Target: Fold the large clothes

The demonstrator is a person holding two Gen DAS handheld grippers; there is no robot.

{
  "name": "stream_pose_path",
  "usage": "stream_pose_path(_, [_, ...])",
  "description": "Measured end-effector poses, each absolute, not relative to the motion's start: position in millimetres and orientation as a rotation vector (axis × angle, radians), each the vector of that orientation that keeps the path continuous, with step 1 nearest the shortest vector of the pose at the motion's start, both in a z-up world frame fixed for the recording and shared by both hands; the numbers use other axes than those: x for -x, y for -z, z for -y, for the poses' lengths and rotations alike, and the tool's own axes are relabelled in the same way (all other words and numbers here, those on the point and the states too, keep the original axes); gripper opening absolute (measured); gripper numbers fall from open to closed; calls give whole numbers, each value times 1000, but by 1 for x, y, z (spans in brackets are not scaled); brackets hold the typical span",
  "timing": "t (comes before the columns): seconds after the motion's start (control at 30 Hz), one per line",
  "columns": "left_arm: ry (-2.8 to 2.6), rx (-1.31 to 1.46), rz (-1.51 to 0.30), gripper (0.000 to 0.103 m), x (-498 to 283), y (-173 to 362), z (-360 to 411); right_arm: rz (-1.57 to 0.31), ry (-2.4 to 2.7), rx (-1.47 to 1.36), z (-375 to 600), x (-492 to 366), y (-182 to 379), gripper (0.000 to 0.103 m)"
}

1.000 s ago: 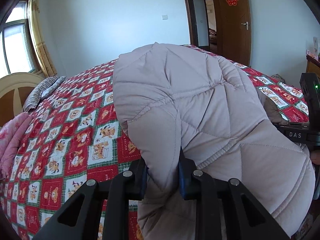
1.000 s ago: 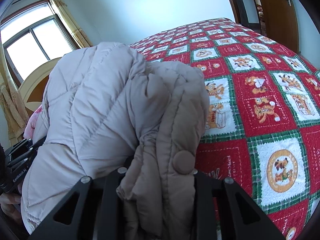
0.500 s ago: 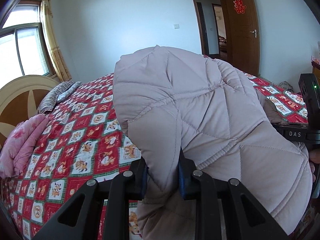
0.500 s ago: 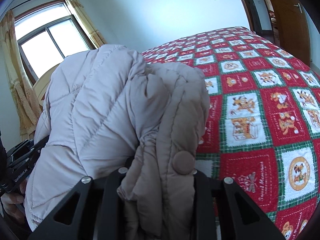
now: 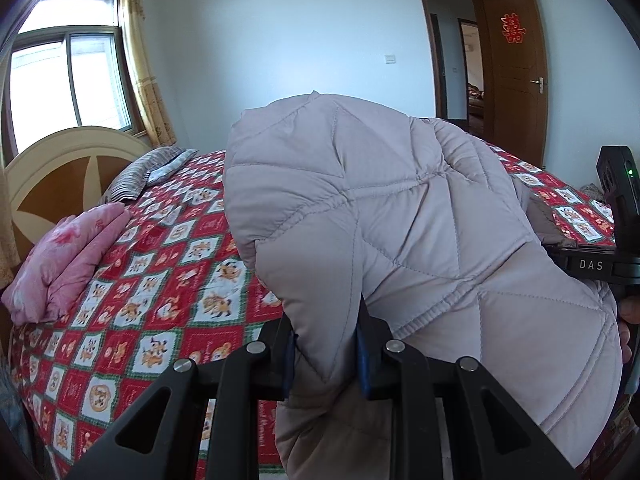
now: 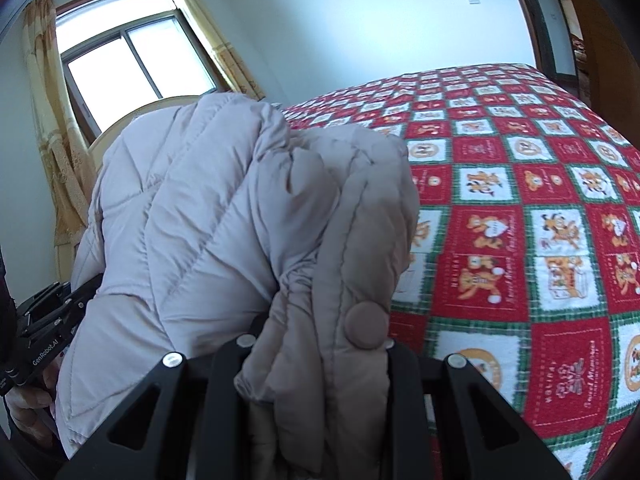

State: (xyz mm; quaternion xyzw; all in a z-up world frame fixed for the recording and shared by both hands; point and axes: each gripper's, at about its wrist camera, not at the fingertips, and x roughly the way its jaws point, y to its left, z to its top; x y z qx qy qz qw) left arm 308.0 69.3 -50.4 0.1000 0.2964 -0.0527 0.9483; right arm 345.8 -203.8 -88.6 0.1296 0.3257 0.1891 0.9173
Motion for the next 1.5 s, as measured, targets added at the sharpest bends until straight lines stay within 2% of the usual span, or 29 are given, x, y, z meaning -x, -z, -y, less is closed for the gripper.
stream_pose_path(0.97, [-117, -78, -629, 25, -285, 65, -225, -715, -586, -117, 47, -387, 81, 25])
stream_pose_path(1.5, [-156, -29, -684, 25, -290, 99, -263, -780, -607, -58, 7, -403, 96, 25])
